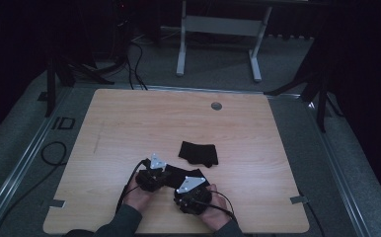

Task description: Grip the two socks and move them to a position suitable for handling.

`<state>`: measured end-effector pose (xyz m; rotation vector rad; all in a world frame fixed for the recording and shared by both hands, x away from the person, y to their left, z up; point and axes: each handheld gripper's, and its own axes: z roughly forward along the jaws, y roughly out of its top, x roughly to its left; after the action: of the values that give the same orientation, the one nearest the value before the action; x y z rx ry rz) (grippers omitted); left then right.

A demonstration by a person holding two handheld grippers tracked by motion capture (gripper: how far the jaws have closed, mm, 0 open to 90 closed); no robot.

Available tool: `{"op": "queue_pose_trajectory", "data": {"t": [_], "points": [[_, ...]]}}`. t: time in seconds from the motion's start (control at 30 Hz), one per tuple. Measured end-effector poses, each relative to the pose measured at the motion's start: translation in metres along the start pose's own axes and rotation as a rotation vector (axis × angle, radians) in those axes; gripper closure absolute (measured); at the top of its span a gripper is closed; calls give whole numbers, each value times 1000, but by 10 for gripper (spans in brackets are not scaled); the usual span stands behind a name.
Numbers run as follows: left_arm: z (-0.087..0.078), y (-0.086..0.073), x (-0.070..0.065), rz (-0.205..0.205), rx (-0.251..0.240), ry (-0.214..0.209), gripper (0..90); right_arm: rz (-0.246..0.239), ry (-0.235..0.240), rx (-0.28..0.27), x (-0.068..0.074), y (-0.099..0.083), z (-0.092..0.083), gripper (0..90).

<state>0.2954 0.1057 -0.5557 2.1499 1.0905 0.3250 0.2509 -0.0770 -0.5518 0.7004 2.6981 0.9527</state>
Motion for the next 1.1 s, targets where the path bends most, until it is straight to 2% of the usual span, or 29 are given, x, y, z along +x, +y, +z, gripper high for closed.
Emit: {"op": "queue_pose_trajectory", "data": {"t": [0.17, 0.4, 0.43, 0.47, 0.6, 0.77, 0.9, 1.0, 1.1], "points": [[0, 0, 0, 4, -1, 4, 865, 12, -39, -10, 2, 0, 2, 843], [0, 0, -1, 23, 2, 4, 865, 32, -24, -45, 6, 2, -5, 862], [-1, 0, 0, 26, 6, -5, 865, 62, -22, -111, 3, 5, -24, 863], [-1, 0, 0, 29, 7, -5, 865, 75, -26, -133, 1, 5, -31, 863], [-1, -1, -1, 51, 5, 5, 864, 137, -42, -212, -16, 2, -57, 862], [-1, 0, 0, 58, 7, -1, 864, 270, -126, -244, -51, -19, -78, 862], [-1, 0, -1, 76, 7, 0, 864, 357, -209, -211, -75, -40, -88, 862], [-2, 0, 0, 91, 12, -2, 864, 416, -217, -191, -86, -53, -95, 860], [-3, 0, 0, 131, 28, 4, 863, 458, -219, -179, -95, -64, -102, 854]]}}
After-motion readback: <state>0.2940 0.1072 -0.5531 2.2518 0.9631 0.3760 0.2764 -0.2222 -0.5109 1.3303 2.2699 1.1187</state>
